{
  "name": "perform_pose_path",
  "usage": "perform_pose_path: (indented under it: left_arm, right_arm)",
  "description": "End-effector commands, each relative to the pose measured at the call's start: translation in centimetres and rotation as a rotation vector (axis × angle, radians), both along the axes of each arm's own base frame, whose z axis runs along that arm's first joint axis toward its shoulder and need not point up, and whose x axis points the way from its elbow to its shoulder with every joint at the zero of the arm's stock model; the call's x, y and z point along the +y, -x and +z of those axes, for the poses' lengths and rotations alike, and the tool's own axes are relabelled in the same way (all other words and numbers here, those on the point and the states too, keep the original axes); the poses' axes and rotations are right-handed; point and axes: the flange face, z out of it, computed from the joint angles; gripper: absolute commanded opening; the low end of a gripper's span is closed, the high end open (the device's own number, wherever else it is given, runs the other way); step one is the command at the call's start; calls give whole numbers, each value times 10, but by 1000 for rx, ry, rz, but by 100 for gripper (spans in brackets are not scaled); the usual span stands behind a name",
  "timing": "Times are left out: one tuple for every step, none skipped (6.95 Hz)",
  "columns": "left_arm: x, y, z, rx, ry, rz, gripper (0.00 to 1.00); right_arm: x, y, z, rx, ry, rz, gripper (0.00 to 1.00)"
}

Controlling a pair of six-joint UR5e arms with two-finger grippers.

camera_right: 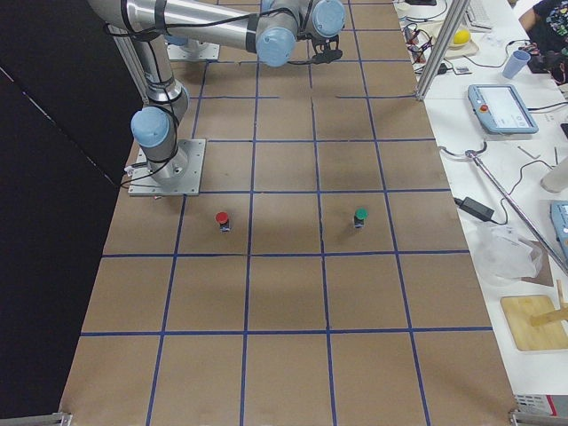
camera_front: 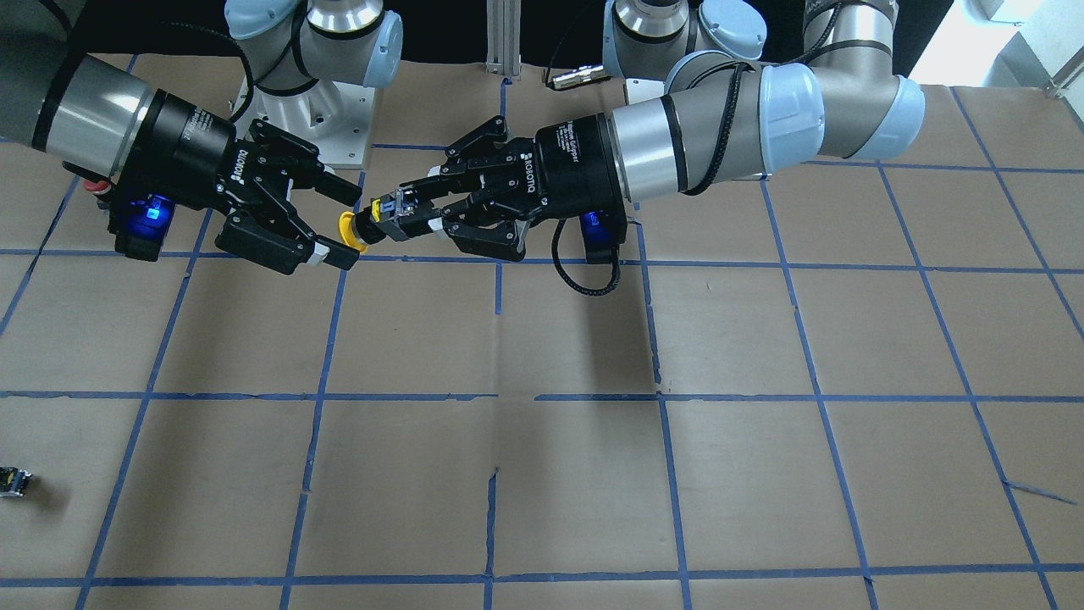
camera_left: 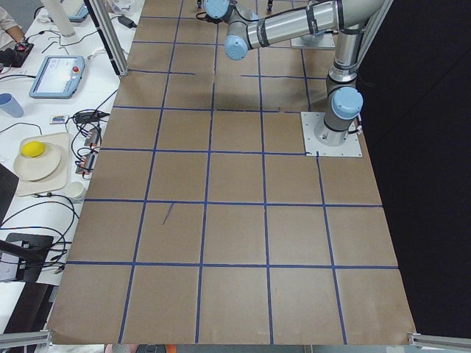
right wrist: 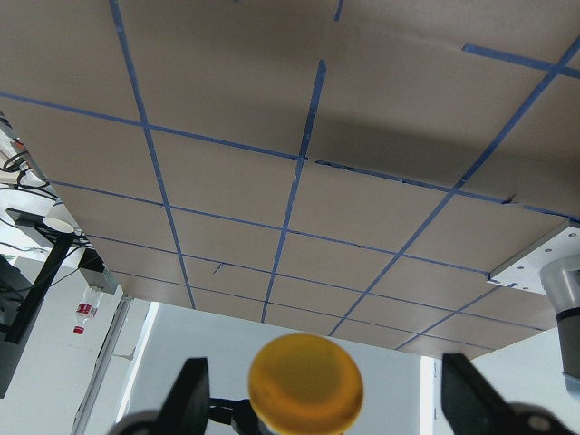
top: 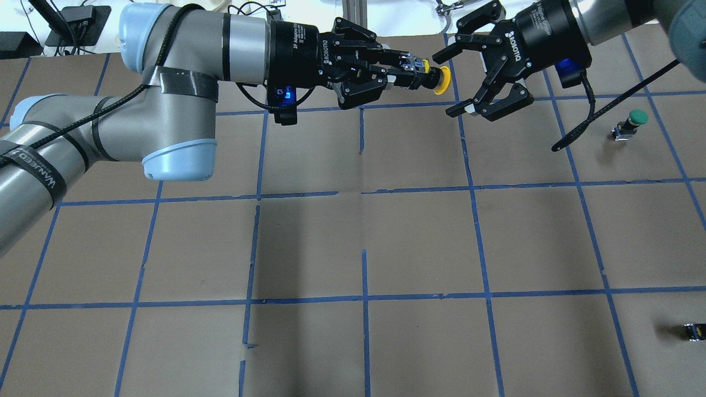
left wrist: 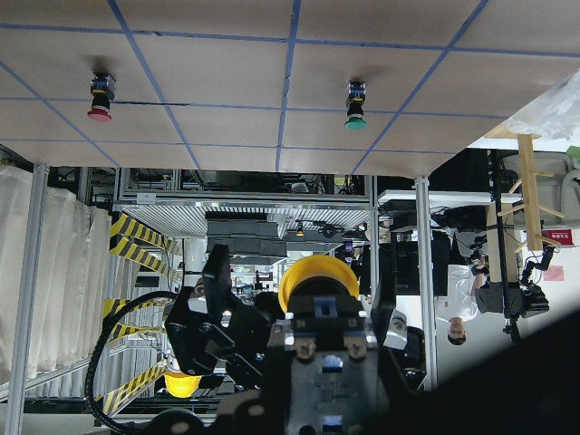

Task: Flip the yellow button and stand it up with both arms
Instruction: 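Close the right gripper on the yellow button's cap beside the left gripper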

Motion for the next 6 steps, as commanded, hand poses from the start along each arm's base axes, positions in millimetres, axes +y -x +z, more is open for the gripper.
perform_pose_path:
  left_arm:
    - [0,0,6,2,2,3,1]
    - [-1,0,7,1,4,4,1]
    - [-1,0,6,1,4,4,2]
    - [0,0,7,3,5,3,2]
    - [0,0,9,3,8,3,2]
    - [1,0,11,3,11,3,2]
  right_arm:
    - [0,-3,2,-35,-2,-11,89]
    - [0,-2,3,-37,1,-13,87]
    - [-1,-3,5,-46,5,-15,87]
    - [-2,-4,6,-74,0,-26,87]
    - [-1,-4,6,-75,0,-26,86]
    - [-1,-4,5,-74,-4,-25,86]
